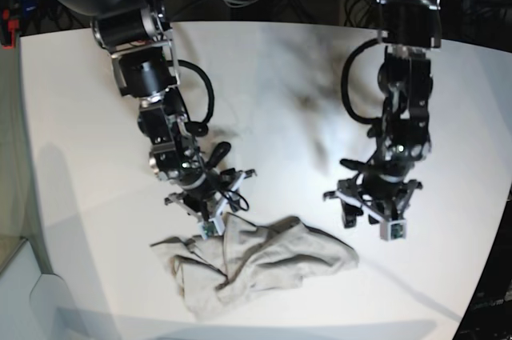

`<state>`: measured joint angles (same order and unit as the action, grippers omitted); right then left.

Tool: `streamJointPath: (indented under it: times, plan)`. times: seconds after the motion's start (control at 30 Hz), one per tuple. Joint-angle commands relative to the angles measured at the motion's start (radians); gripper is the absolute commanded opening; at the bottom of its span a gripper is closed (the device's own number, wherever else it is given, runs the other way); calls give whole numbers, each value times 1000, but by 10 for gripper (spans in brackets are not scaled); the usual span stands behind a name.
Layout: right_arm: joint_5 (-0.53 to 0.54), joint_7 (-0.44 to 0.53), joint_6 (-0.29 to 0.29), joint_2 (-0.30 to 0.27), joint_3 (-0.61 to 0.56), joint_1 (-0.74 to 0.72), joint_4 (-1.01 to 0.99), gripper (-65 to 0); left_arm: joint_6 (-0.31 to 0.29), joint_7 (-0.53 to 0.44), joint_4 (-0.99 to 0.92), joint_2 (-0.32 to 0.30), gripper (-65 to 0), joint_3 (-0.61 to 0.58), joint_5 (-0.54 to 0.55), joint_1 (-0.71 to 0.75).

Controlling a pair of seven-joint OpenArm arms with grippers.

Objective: Layout the t-shirt on the table in an organized manner, then fold the t-shirt properly
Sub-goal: 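Move the left gripper beside the right and pinch the shirt fabric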

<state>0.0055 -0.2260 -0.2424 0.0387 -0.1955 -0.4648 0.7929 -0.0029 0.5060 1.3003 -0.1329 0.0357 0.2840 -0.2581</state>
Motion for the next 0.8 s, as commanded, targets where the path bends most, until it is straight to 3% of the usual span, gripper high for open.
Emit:
streamJointPath:
  times: [0.0,0.1,0.3,0.43,0.57,0.77]
  plan:
    - [8,26,-15,5,1,-32,20,-406,1,-22,-32,-4,-357,-9,2,-53]
    - [8,26,-15,5,1,-32,20,-406,-1,-77,-164,-3,-357,-52,4,-129]
    - [6,26,-15,3,1,-32,20,-406,-1,-335,-316,-4,-357,-214,-1,-180]
    - [4,12,-15,2,1,-32,20,-406,-1,-370,-482,8,-357,-280,5,-237]
    - [4,-19,-16,-15,1,-33,21,-406,-1,-484,-607,36,-357,-291,1,-272]
    - [4,-17,-16,-33,1,-32,21,-406,-3,-510,-612,48,-357,-293,-1,-275]
